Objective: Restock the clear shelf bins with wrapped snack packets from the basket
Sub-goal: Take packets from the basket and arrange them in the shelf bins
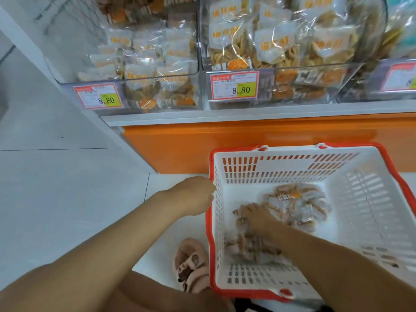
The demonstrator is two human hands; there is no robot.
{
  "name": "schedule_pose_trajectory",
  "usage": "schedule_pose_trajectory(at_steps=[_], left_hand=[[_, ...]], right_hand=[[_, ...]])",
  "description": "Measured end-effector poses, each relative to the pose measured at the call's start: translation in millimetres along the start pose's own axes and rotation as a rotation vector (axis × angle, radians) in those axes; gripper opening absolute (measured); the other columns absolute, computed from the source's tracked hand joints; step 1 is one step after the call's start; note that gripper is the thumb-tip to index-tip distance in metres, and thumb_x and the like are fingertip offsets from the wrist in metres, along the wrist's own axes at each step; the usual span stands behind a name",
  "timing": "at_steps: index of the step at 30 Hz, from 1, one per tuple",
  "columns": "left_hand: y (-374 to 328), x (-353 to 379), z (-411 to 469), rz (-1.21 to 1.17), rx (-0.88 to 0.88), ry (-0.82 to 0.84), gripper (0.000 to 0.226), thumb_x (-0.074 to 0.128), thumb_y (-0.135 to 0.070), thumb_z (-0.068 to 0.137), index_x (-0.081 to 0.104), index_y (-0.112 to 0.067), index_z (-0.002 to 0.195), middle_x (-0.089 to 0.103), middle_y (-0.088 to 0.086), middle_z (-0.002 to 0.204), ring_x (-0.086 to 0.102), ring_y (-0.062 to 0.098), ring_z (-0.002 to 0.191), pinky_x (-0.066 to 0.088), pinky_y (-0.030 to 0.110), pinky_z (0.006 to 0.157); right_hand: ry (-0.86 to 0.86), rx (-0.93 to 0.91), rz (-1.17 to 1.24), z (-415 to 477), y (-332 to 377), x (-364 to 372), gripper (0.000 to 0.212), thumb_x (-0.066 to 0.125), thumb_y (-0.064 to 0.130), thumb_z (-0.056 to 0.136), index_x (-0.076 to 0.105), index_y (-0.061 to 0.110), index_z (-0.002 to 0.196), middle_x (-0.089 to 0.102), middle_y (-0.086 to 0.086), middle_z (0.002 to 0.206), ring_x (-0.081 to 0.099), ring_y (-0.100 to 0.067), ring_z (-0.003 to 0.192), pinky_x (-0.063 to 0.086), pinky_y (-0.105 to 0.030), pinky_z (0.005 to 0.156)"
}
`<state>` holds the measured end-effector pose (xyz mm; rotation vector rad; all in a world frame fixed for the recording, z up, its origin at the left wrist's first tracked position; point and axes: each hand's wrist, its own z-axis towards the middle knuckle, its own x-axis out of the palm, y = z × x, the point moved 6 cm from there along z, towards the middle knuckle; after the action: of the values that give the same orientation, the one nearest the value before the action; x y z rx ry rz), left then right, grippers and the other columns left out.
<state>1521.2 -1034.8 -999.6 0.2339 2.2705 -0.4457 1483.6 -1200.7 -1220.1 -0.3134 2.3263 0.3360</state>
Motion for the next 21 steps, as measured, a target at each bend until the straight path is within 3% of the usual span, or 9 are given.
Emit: schedule_pose_trajectory(at_steps=[4, 9, 12, 14, 15, 16, 21], left_hand=[[-5.9, -8.5, -2.3, -0.011, 0.014, 0.006, 0.032, 0.039, -0.018, 0.100, 0.059, -0.006, 0.121, 0.061, 0.010, 0.117, 0.056, 0.023, 0.104, 0.045, 0.029, 0.088], [-5.6, -12.0, -4.9, -0.011, -0.013, 0.049, 0.031, 0.043, -0.023, 0.099, 0.060, -0.005, 0.118, 0.062, 0.010, 0.116, 0.058, 0.022, 0.099, 0.048, 0.035, 0.089], [-11.0, -12.4, -12.1, -0.004, -0.017, 0.079, 0.031, 0.043, -0.023, 0.100, 0.058, -0.006, 0.122, 0.061, 0.007, 0.114, 0.057, 0.020, 0.094, 0.045, 0.027, 0.077], [-17.0, -14.5, -17.9, -0.018, 0.007, 0.085, 0.031, 0.043, -0.021, 0.101, 0.055, -0.011, 0.127, 0.059, 0.002, 0.111, 0.052, 0.015, 0.085, 0.038, 0.019, 0.068], [-19.6, -15.4, -20.5, -0.019, 0.015, 0.087, 0.032, 0.043, -0.021, 0.101, 0.053, -0.013, 0.130, 0.058, 0.001, 0.110, 0.048, 0.013, 0.083, 0.035, 0.018, 0.065], [-20.5, -16.2, -22.4, -0.018, 0.016, 0.089, 0.033, 0.043, -0.021, 0.101, 0.052, -0.014, 0.131, 0.057, 0.002, 0.113, 0.046, 0.012, 0.083, 0.034, 0.017, 0.066], [-19.6, -20.5, -29.2, -0.074, -0.020, 0.086, 0.030, 0.045, -0.022, 0.100, 0.058, -0.012, 0.125, 0.061, 0.004, 0.121, 0.057, 0.020, 0.102, 0.046, 0.028, 0.084]], right_hand=[[-0.011, -0.025, -0.130, 0.5, -5.0, -10.2, 0.079, 0.062, 0.050, 0.083, 0.028, 0.009, 0.142, 0.034, -0.015, 0.138, 0.036, -0.033, 0.127, 0.033, -0.046, 0.104], [-0.074, 0.069, -0.236, -4.3, -22.8, -33.8, 0.068, 0.060, 0.021, 0.090, 0.022, 0.009, 0.146, 0.033, -0.018, 0.142, 0.035, -0.034, 0.130, 0.031, -0.046, 0.108], [-0.060, 0.154, -0.065, -14.0, -46.0, -38.5, 0.058, 0.064, 0.030, 0.086, 0.036, 0.013, 0.135, 0.046, -0.013, 0.132, 0.043, -0.030, 0.122, 0.036, -0.042, 0.104], [-0.097, 0.180, 0.115, -21.2, -53.0, -40.2, 0.022, 0.062, 0.033, 0.085, 0.052, 0.022, 0.102, 0.052, -0.006, 0.113, 0.049, -0.021, 0.103, 0.045, -0.032, 0.089], [-0.121, 0.176, 0.189, -24.0, -53.5, -40.2, 0.014, 0.059, 0.033, 0.086, 0.049, 0.027, 0.080, 0.052, -0.003, 0.102, 0.047, -0.018, 0.092, 0.044, -0.028, 0.080], [-0.123, 0.167, 0.238, -23.3, -53.0, -36.5, 0.023, 0.058, 0.032, 0.086, 0.043, 0.030, 0.069, 0.050, 0.000, 0.094, 0.046, -0.017, 0.085, 0.042, -0.025, 0.074], [-0.210, 0.124, 0.450, -38.1, -33.3, -39.6, 0.016, 0.064, 0.016, 0.081, 0.050, 0.023, 0.081, 0.055, 0.004, 0.087, 0.055, -0.016, 0.082, 0.041, -0.018, 0.064]])
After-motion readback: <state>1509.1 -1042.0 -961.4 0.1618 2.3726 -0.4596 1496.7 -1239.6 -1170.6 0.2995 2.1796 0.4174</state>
